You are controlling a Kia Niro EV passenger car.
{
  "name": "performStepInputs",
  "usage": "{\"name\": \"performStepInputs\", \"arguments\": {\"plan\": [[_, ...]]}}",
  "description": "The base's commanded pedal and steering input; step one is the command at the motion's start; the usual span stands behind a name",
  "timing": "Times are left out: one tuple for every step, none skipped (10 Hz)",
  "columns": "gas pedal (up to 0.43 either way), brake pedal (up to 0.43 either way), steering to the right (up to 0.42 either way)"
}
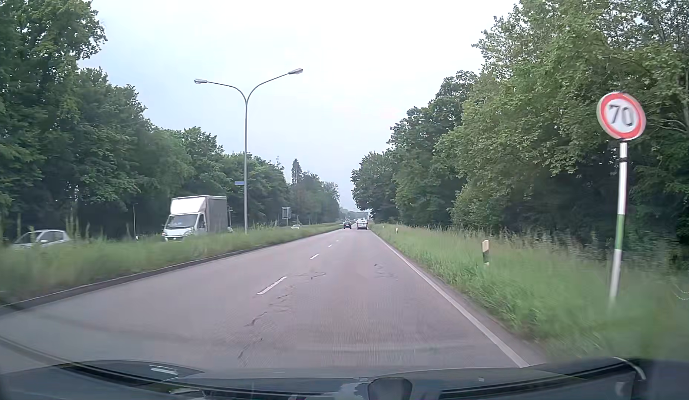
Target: Follow the waypoints while adhering to traffic rules and regulations
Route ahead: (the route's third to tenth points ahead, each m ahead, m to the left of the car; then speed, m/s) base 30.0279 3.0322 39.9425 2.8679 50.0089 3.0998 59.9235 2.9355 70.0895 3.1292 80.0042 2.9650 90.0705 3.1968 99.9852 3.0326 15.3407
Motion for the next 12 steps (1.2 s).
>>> {"name": "performStepInputs", "arguments": {"plan": [[0.22, 0.0, 0.0], [0.22, 0.0, 0.0], [0.22, 0.0, 0.0], [0.22, 0.0, 0.0], [0.209, 0.0, 0.0], [0.209, 0.0, -0.002], [0.209, 0.0, 0.0], [0.209, 0.0, 0.003], [0.209, 0.0, 0.003], [0.209, 0.0, 0.003], [0.209, 0.0, 0.003], [0.209, 0.0, 0.003]]}}
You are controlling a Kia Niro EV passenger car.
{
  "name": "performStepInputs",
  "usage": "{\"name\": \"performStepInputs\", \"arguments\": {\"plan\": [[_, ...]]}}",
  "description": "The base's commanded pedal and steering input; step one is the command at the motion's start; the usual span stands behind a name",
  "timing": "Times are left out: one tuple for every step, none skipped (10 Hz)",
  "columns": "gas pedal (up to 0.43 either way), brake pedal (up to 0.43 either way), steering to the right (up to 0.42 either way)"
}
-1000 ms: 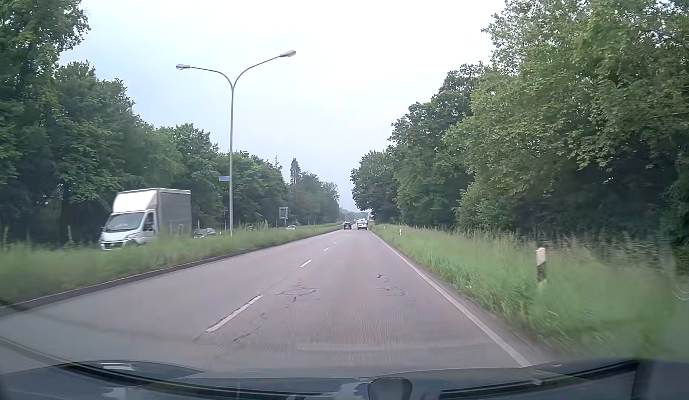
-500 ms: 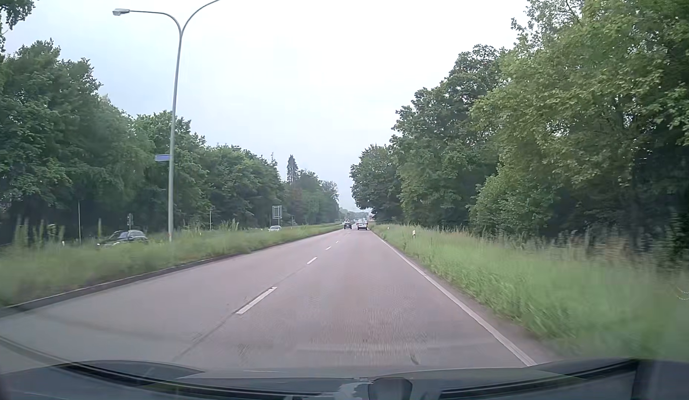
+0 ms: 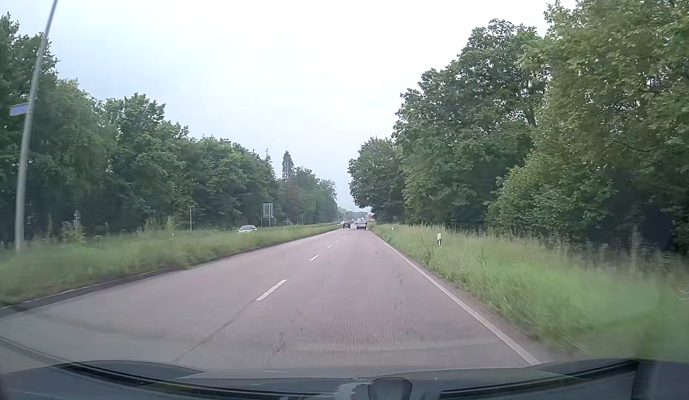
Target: Follow the waypoints while adhering to traffic rules and regulations
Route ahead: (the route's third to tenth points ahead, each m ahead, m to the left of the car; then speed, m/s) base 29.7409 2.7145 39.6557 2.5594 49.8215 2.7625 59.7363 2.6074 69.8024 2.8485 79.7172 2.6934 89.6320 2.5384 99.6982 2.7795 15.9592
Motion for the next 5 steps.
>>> {"name": "performStepInputs", "arguments": {"plan": [[0.209, 0.0, 0.003], [0.209, 0.0, 0.003], [0.209, 0.0, 0.003], [0.209, 0.0, 0.003], [0.197, 0.0, 0.003]]}}
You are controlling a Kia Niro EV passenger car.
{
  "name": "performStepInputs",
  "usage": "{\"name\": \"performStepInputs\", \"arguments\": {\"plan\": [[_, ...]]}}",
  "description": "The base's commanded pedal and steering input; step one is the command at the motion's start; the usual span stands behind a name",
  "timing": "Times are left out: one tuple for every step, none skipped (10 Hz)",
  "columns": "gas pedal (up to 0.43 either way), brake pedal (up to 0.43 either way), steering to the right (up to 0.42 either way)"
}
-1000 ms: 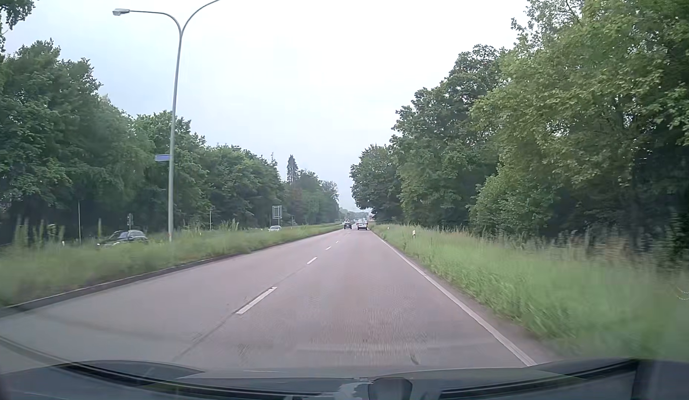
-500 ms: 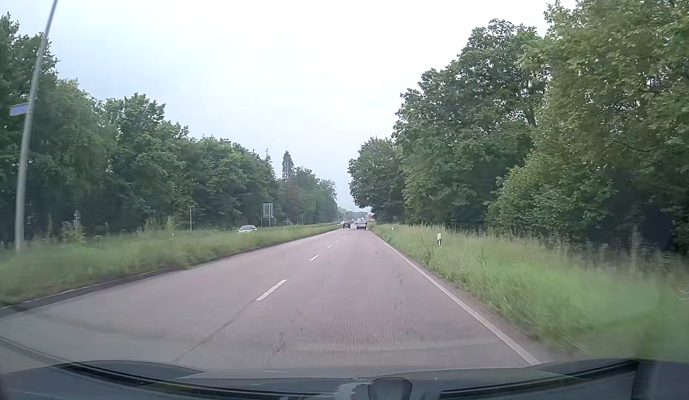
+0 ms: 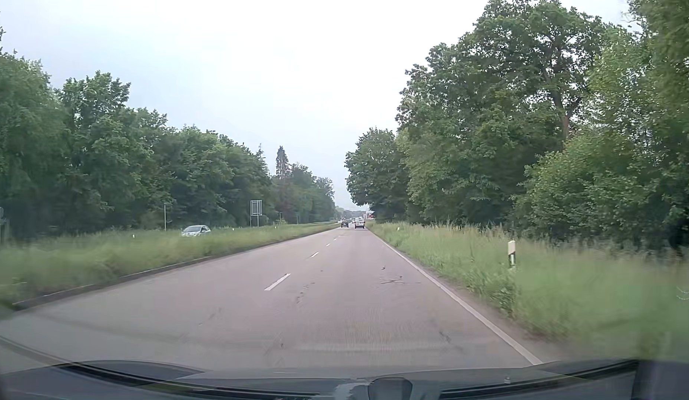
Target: Follow the waypoints while adhering to traffic rules and regulations
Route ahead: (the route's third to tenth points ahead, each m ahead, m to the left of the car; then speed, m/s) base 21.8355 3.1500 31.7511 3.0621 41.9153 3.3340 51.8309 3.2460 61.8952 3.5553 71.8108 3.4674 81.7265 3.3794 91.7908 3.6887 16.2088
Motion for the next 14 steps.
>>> {"name": "performStepInputs", "arguments": {"plan": [[0.169, 0.0, 0.003], [0.157, 0.0, 0.003], [0.15, 0.0, 0.002], [0.15, 0.0, 0.002], [0.157, 0.0, -0.005], [0.157, 0.0, -0.008], [0.157, 0.0, -0.006], [0.157, 0.0, -0.001], [0.157, 0.0, 0.001], [0.157, 0.0, 0.001], [0.157, 0.0, 0.001], [0.157, 0.0, 0.001], [0.157, 0.0, 0.0], [0.157, 0.0, 0.0]]}}
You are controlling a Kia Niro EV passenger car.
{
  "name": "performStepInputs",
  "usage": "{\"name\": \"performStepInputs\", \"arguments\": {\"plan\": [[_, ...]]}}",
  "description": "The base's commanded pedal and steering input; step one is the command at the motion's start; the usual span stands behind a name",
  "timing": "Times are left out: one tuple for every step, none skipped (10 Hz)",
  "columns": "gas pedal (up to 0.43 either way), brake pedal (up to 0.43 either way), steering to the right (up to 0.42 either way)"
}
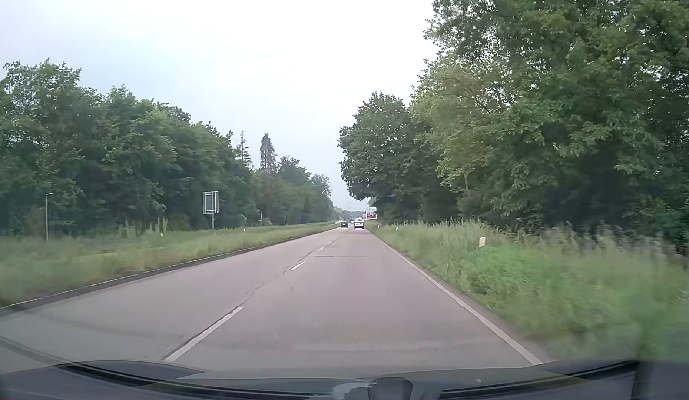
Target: Follow the waypoints while adhering to traffic rules and regulations
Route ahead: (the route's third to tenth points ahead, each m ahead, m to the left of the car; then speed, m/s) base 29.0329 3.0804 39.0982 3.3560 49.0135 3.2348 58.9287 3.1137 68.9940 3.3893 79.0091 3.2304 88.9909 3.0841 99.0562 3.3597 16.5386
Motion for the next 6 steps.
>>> {"name": "performStepInputs", "arguments": {"plan": [[0.157, 0.0, 0.0], [0.157, 0.0, -0.001], [0.157, 0.0, -0.001], [0.157, 0.0, -0.001], [0.157, 0.0, -0.001], [0.157, 0.0, -0.001]]}}
